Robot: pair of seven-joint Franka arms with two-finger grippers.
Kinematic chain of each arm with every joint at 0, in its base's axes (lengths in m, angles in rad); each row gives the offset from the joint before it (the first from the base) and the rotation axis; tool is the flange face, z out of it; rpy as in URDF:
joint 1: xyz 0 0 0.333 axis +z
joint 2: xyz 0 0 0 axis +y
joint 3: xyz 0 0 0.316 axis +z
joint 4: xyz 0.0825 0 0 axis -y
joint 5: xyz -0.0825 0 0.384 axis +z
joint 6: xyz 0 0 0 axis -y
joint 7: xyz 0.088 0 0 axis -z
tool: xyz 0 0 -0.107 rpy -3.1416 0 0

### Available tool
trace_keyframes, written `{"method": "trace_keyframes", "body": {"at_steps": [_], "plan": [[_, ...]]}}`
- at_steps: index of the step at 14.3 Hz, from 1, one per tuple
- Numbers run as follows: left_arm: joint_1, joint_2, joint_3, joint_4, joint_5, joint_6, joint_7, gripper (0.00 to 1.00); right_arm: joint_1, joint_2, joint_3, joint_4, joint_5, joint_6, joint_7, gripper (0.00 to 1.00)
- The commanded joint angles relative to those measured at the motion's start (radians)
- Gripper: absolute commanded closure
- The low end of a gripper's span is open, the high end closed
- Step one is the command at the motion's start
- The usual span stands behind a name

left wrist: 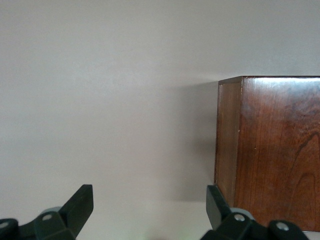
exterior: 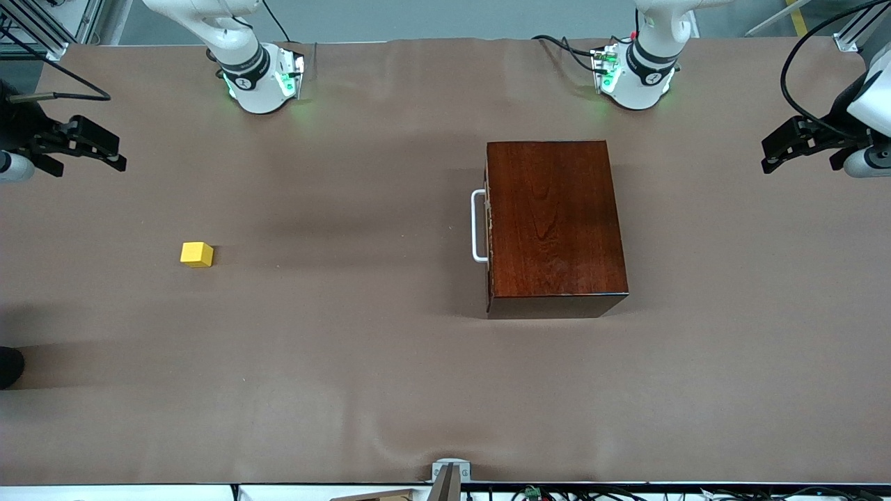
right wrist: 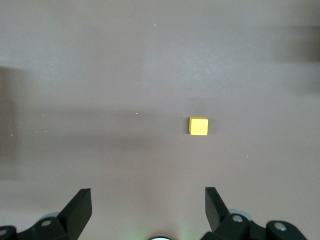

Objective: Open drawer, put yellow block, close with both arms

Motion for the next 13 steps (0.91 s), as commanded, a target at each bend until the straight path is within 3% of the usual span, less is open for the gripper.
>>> {"method": "trace_keyframes", "body": {"at_steps": [1,10,13], "plan": [[0.011,0.005,-0.005,0.025,-0.007,-0.023,0.018,0.0,-0.001,-0.012,-0.004,-0.006,0.015,-0.002,0.004,0.0],[-0.007,0.029,-0.017,0.04,-0.01,-0.024,0.005,0.0,-0.003,-0.011,-0.004,-0.006,0.015,-0.004,0.004,0.0],[-0.024,0.08,-0.085,0.08,-0.009,-0.024,-0.002,0.0,-0.003,-0.011,-0.004,-0.006,0.014,-0.004,0.004,0.0]]}}
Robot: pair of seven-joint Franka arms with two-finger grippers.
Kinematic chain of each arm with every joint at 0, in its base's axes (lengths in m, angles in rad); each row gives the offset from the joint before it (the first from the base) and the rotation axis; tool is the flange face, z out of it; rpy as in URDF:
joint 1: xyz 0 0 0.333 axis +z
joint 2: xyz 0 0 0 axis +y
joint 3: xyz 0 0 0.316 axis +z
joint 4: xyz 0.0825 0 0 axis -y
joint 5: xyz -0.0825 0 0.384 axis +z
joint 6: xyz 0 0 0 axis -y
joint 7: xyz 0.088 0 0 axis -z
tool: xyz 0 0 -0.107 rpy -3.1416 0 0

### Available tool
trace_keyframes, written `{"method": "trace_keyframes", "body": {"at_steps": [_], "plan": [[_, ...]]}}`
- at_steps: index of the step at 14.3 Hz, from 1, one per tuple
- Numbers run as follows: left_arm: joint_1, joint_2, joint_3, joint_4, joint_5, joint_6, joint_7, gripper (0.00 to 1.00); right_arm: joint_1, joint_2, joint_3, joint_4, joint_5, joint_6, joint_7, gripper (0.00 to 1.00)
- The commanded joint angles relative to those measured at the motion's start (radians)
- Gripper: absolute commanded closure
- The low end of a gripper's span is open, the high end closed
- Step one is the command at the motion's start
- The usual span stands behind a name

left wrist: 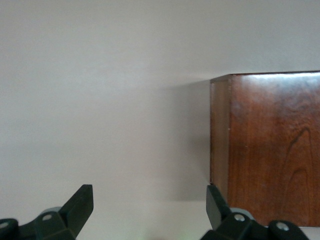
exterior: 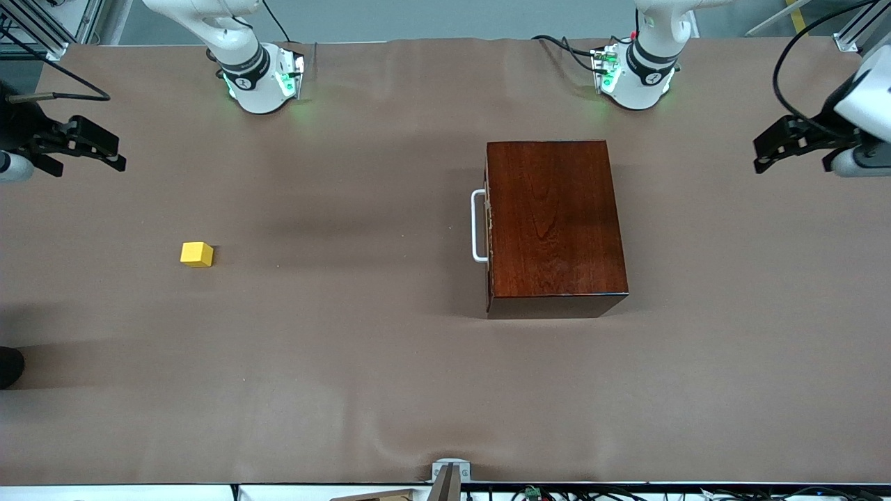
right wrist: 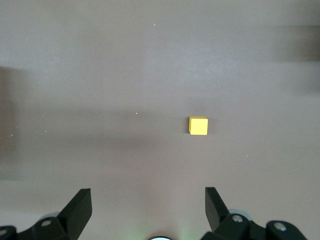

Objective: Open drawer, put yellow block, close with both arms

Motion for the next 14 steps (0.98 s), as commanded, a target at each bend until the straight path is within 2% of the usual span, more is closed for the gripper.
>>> {"method": "trace_keyframes", "body": {"at_steps": [1,3,5,8,14], "plan": [[-0.012,0.074,-0.058,0.066,-0.014,-0.022,-0.004,0.0,-0.003,-0.011,-0.002,-0.006,0.014,-0.002,0.004,0.0],[-0.027,0.126,-0.114,0.096,-0.017,-0.014,-0.043,0.0,-0.003,-0.011,-0.002,-0.006,0.014,-0.002,0.004,0.0],[-0.107,0.201,-0.142,0.159,-0.011,-0.014,-0.211,0.0,-0.003,-0.011,-0.002,-0.006,0.014,-0.002,0.004,0.0],[-0.227,0.285,-0.139,0.182,-0.008,0.012,-0.399,0.0,-0.012,-0.009,-0.002,-0.006,0.014,0.0,0.006,0.0],[-0.428,0.426,-0.126,0.25,0.0,0.153,-0.588,0.0,-0.014,-0.008,-0.002,-0.006,0.015,0.002,0.006,0.0]]}}
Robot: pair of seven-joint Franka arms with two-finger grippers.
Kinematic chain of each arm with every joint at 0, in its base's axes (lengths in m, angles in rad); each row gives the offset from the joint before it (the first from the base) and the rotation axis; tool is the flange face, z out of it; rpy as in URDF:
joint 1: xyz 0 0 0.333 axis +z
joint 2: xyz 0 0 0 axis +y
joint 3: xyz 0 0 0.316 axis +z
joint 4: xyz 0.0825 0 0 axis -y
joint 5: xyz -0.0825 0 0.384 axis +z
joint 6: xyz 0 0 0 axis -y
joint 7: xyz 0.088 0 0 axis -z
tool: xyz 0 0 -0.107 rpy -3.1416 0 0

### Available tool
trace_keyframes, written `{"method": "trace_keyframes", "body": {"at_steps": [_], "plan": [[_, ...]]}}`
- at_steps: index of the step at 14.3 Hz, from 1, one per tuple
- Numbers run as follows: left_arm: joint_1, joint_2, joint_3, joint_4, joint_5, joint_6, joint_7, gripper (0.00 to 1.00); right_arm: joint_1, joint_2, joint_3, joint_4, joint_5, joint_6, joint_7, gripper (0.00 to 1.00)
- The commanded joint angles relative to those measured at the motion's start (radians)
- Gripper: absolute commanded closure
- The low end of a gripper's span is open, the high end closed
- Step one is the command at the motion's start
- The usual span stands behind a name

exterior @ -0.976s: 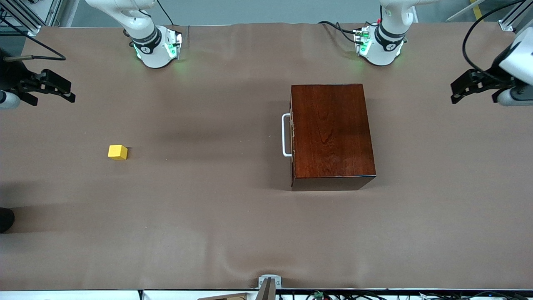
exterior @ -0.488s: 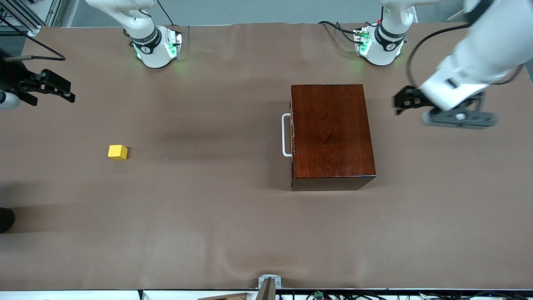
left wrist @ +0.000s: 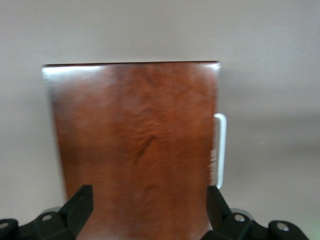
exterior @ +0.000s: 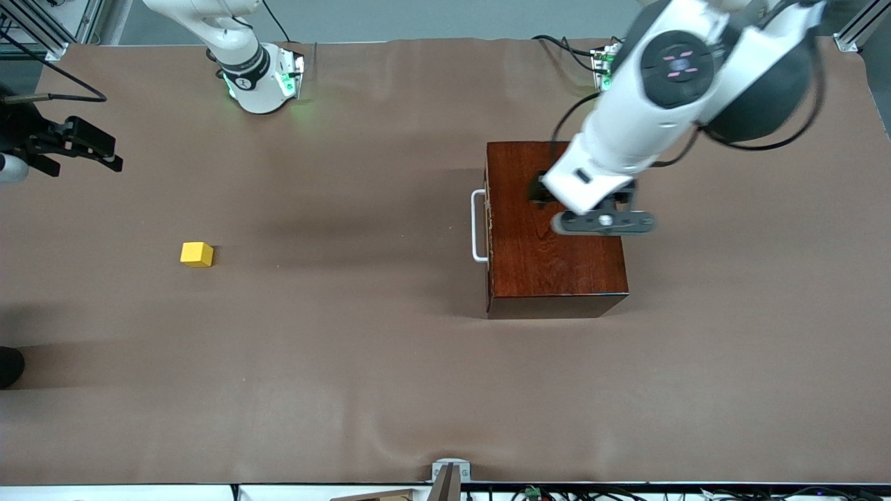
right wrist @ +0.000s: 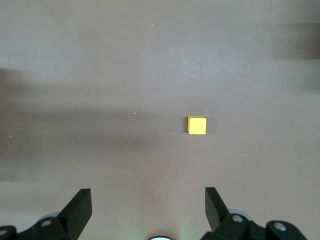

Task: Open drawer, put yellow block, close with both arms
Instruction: 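Move the left gripper over the box to the white drawer handle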

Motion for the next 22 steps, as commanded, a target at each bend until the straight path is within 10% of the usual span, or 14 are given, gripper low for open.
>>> {"method": "trace_keyframes", "body": {"at_steps": [1,3,10,16,22], "plan": [[-0.086,0.094,0.01,0.1,0.002,0.028,-0.102,0.0,-0.007,-0.008,0.002,-0.004,0.015,0.001,0.004,0.0],[-0.157,0.17,0.03,0.15,0.003,0.079,-0.185,0.0,-0.009,-0.003,0.002,-0.004,0.015,0.003,0.006,0.0],[-0.637,0.309,0.459,0.169,-0.001,0.22,-0.299,0.0,-0.009,-0.002,0.002,-0.003,0.015,0.005,0.004,0.0],[-0.801,0.375,0.596,0.178,0.023,0.211,-0.295,0.0,-0.007,-0.002,0.002,-0.001,0.012,0.005,-0.002,0.0],[-0.823,0.429,0.588,0.169,0.165,0.143,-0.288,0.0,-0.009,0.0,0.004,0.0,0.014,0.003,-0.005,0.0]]}}
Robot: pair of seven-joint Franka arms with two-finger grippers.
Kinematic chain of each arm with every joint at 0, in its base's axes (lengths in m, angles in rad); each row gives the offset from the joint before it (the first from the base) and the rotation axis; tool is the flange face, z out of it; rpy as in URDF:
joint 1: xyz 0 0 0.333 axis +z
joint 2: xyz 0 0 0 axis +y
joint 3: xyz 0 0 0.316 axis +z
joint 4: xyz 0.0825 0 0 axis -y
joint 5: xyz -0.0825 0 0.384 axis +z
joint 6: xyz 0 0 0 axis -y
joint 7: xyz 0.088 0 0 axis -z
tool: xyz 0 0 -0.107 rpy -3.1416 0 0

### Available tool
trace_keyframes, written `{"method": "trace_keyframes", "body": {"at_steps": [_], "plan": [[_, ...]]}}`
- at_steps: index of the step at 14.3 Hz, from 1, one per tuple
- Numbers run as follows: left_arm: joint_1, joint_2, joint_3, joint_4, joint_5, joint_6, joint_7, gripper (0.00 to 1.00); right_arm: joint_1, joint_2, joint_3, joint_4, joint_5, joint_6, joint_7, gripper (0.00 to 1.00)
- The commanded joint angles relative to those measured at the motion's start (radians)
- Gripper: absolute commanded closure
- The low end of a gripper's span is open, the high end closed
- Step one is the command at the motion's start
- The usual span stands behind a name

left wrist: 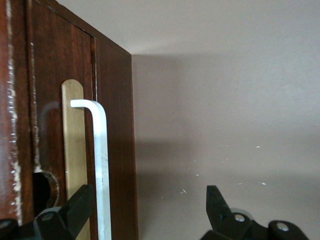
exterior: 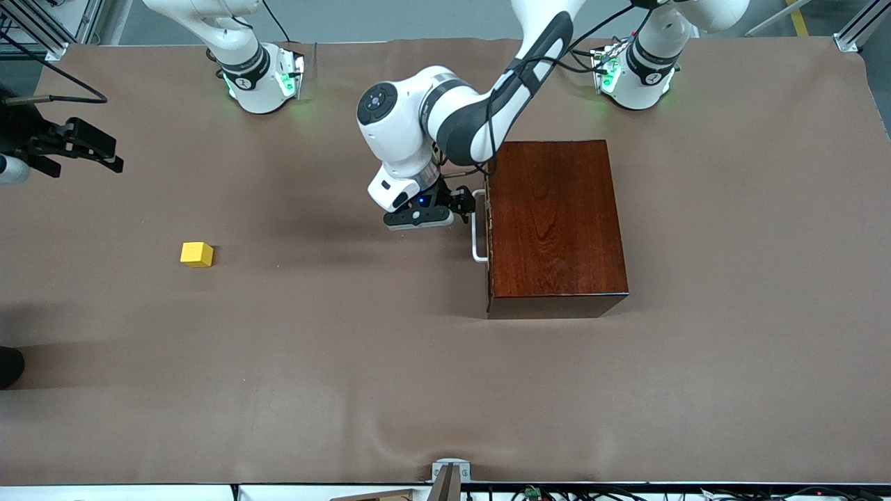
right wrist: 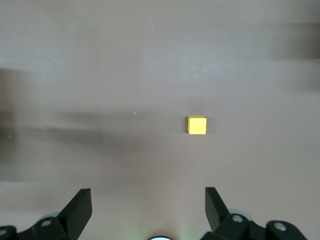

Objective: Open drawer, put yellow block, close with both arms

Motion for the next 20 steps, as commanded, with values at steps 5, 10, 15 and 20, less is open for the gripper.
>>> {"method": "trace_keyframes", "body": {"at_steps": [5,10,15,20], "plan": [[-0.015,0.045,0.019,0.025,0.069,-0.088,0.002,0.0,-0.01,0.005,0.002,0.001,0.023,0.0,0.005,0.0],[-0.013,0.075,0.019,0.027,0.061,-0.054,-0.1,0.0,-0.006,0.005,0.004,0.003,0.014,0.002,0.003,0.0],[-0.012,0.094,0.016,0.03,0.023,0.05,-0.214,0.0,-0.009,0.005,0.004,0.003,0.015,0.002,0.003,0.0],[-0.013,0.093,-0.007,0.036,0.012,0.108,-0.293,0.0,-0.003,0.008,0.004,0.01,0.012,0.002,-0.002,0.0]]}}
